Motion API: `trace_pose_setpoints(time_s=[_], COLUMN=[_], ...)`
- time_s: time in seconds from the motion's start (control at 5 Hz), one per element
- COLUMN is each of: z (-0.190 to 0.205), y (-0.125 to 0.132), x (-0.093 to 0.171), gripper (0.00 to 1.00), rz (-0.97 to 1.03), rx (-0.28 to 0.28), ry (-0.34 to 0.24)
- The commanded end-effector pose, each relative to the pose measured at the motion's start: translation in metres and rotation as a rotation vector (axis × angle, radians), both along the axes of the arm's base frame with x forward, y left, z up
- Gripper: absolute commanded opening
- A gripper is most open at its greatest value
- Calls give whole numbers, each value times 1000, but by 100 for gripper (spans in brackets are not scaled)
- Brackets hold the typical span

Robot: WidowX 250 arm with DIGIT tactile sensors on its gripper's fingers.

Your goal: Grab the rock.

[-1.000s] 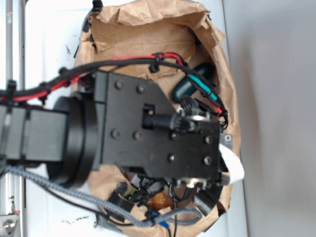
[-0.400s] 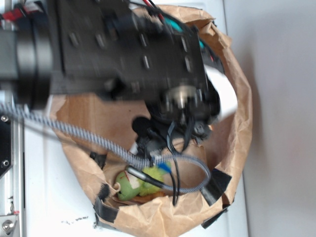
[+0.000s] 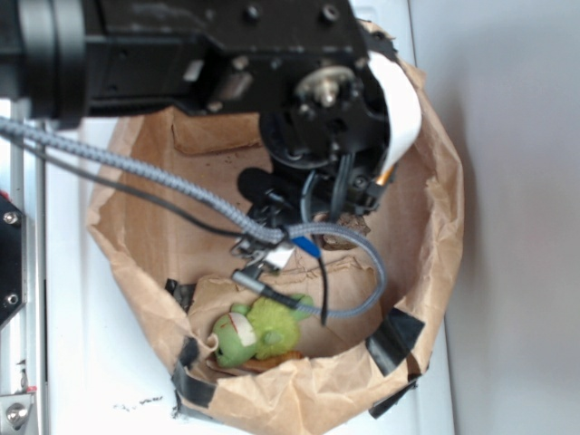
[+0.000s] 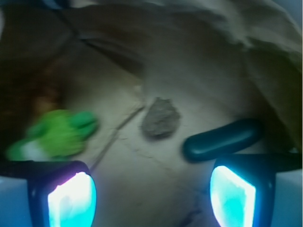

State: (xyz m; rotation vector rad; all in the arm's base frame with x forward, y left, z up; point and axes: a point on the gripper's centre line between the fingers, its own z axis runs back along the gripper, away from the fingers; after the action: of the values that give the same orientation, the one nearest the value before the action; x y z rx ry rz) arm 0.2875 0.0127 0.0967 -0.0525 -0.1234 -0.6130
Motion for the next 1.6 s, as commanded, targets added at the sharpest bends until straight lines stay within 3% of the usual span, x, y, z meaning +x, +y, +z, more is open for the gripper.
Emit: trace_pose_setpoints(time_s=[0.0, 0.4, 0.6, 0.8, 1.4], z=[-14, -27, -39, -59, -41], y=[-21, -37, -39, -45, -47], x=[47, 64, 71, 70, 45], gripper=[100, 100, 100, 100, 100], rz=[-32, -68, -80, -86, -100], rx=[69, 89, 89, 119, 71], ry=[-42, -83, -75, -28, -16])
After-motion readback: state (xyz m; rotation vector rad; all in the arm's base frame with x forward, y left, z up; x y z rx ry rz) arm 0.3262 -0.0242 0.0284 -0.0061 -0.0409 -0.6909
